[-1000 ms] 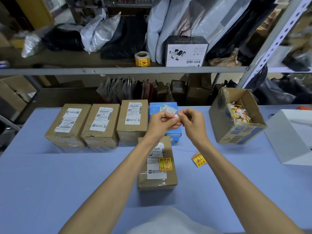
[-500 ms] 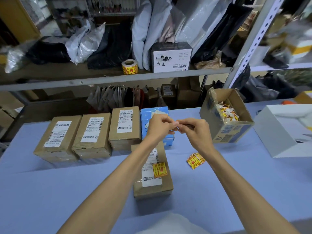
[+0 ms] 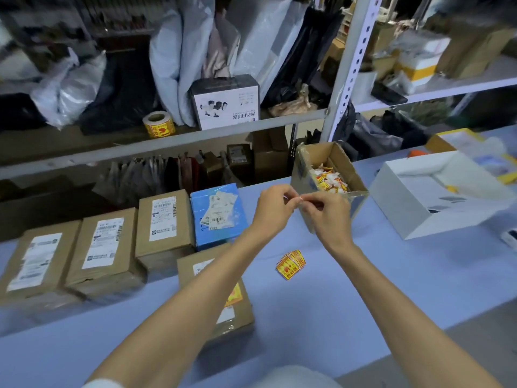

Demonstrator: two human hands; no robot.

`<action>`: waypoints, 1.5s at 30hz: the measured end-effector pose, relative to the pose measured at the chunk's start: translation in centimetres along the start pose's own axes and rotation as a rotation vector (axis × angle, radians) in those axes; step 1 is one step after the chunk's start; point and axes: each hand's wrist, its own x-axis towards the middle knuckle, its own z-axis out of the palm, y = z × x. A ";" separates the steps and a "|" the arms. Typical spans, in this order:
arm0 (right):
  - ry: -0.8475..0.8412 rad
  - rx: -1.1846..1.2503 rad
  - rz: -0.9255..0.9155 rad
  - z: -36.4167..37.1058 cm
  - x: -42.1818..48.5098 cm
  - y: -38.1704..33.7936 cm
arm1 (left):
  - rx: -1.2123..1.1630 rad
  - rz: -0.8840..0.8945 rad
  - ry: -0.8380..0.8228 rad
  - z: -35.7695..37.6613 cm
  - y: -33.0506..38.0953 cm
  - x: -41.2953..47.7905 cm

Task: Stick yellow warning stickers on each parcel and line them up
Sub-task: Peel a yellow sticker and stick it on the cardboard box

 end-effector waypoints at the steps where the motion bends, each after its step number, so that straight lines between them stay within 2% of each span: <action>1: 0.035 -0.011 -0.007 -0.6 0.7 0.4 | 0.047 0.029 -0.009 0.5 0.6 1.0; 4: 0.130 -0.059 0.009 -2.4 3.4 2.0 | 0.235 0.085 -0.072 1.8 2.3 4.3; 7: 0.121 -0.129 0.058 -3.6 6.7 4.2 | 0.421 0.125 -0.138 2.5 3.8 7.0; 15: -0.025 -0.307 0.138 -3.7 13.3 8.7 | 0.499 0.102 -0.254 3.5 5.3 11.4; 19: -0.091 -0.289 0.177 -2.9 13.8 9.6 | 0.453 0.043 -0.246 3.3 4.1 11.9; 24: -0.166 -0.258 0.082 -0.5 10.8 7.5 | 0.344 -0.106 -0.179 1.3 1.0 9.3; 27: -0.280 -0.181 0.025 2.8 7.9 4.8 | 0.243 -0.253 -0.094 0.2 -2.2 5.6; 32: -0.524 -0.143 0.034 9.6 1.7 1.4 | 0.140 -0.470 0.017 -2.6 -8.3 -2.2; 35: -0.643 -0.131 0.091 12.4 -2.4 0.6 | 0.154 -0.591 0.143 -3.9 -11.5 -7.2; 39: -0.713 -0.043 0.165 14.2 -7.6 0.8 | 0.262 -0.757 0.254 -3.9 -14.1 -13.1; 42: -0.738 0.071 0.250 14.6 -10.7 1.0 | 0.098 -0.879 0.278 -4.1 -15.8 -15.8; 45: -0.690 0.200 0.319 14.2 -13.1 1.1 | -0.152 -0.819 0.247 -4.1 -18.0 -18.1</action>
